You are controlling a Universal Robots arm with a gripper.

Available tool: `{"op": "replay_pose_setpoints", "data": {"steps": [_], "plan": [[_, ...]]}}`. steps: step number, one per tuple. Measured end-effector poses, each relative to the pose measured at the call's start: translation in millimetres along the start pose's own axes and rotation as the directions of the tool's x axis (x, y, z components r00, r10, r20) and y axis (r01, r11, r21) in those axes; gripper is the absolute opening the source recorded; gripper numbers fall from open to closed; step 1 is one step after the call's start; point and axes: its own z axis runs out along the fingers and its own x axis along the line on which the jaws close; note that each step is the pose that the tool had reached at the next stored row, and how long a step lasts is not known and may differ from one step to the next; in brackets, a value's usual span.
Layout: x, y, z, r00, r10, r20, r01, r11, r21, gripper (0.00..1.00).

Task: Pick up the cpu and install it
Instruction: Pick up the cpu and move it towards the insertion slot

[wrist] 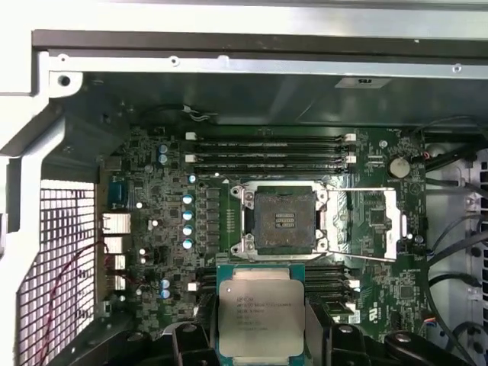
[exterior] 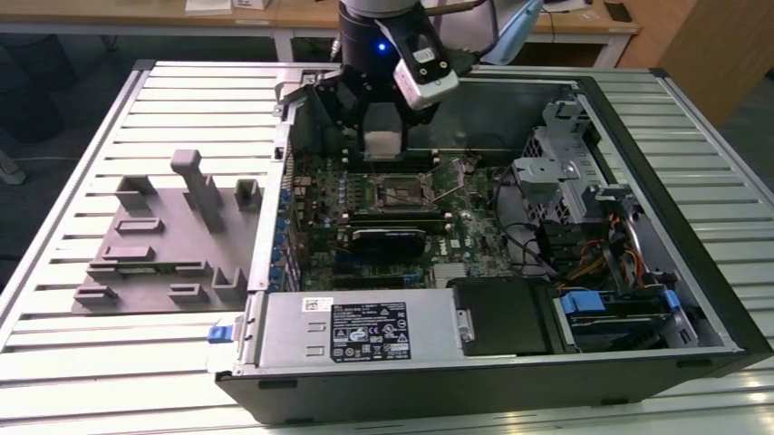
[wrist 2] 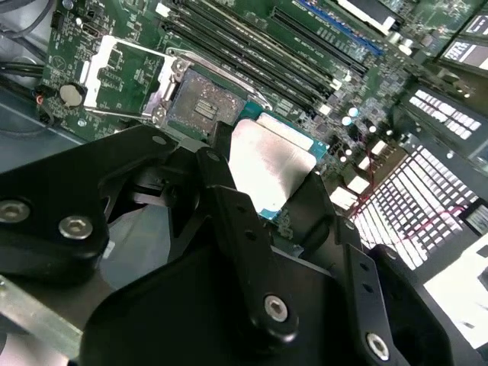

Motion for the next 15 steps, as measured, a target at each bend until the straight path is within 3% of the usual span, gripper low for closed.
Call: {"op": "replay_pose_setpoints", "data": {"steps": [15], "plan": [[-17.6,8.6,28.5,1.0,0.0,-0.0045,0.0,1.0,0.0029,0.54]]}}
